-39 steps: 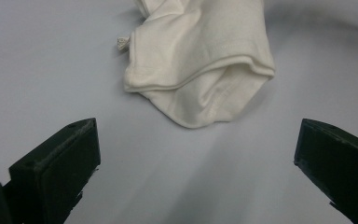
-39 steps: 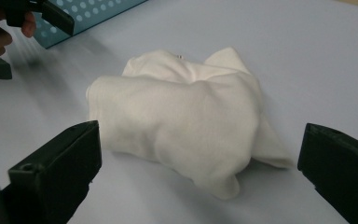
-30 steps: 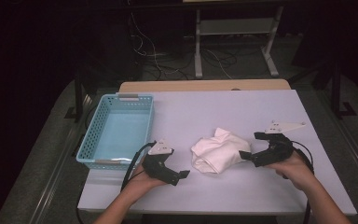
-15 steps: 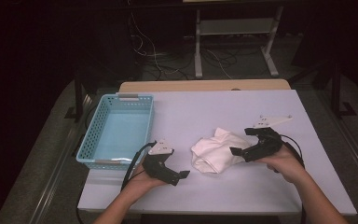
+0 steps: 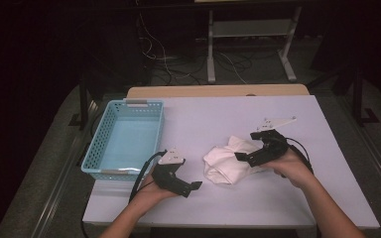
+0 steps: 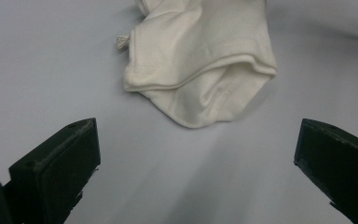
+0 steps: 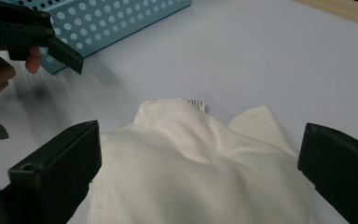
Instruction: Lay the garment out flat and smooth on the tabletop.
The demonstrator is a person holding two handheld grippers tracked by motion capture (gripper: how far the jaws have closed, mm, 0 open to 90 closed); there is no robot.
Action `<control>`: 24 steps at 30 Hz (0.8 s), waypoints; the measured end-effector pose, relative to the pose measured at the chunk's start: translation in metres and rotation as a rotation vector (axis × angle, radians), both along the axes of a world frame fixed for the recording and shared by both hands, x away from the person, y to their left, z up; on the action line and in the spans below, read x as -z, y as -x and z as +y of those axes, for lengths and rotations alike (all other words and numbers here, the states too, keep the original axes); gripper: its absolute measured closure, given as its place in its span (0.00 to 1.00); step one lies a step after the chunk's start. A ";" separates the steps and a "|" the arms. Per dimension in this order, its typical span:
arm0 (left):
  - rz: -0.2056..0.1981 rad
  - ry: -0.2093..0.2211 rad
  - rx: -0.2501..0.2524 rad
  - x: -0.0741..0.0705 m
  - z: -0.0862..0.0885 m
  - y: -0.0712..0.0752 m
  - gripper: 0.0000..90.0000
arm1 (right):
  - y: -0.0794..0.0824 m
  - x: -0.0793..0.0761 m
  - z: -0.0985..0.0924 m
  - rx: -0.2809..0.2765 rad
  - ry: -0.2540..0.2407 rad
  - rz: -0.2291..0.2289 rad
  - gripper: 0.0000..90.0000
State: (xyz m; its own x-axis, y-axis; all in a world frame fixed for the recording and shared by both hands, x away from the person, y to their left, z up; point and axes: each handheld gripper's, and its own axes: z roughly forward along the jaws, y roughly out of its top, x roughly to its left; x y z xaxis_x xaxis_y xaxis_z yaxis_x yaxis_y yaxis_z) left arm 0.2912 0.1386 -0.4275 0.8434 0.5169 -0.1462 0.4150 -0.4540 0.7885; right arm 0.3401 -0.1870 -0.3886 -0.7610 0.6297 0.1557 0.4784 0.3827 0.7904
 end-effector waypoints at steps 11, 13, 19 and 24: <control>0.000 0.000 0.003 0.000 0.000 0.000 0.00 | -0.008 -0.001 0.016 -0.031 0.008 0.007 0.02; -0.001 0.000 0.005 0.000 0.000 0.000 0.00 | -0.010 0.000 0.019 -0.034 0.010 0.010 0.03; 0.000 0.000 0.003 0.000 0.000 0.000 0.00 | -0.013 0.000 0.026 -0.050 0.025 0.012 0.16; -0.002 -0.001 0.004 0.000 0.000 0.000 0.00 | -0.016 0.000 0.032 -0.064 0.037 0.033 0.21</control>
State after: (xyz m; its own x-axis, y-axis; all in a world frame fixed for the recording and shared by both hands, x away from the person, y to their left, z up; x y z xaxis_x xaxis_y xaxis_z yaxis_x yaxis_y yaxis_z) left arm 0.2910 0.1390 -0.4270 0.8458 0.5137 -0.1443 0.4117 -0.4561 0.7890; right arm 0.3563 -0.1552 -0.3890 -0.7948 0.5857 0.1589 0.4775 0.4421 0.7593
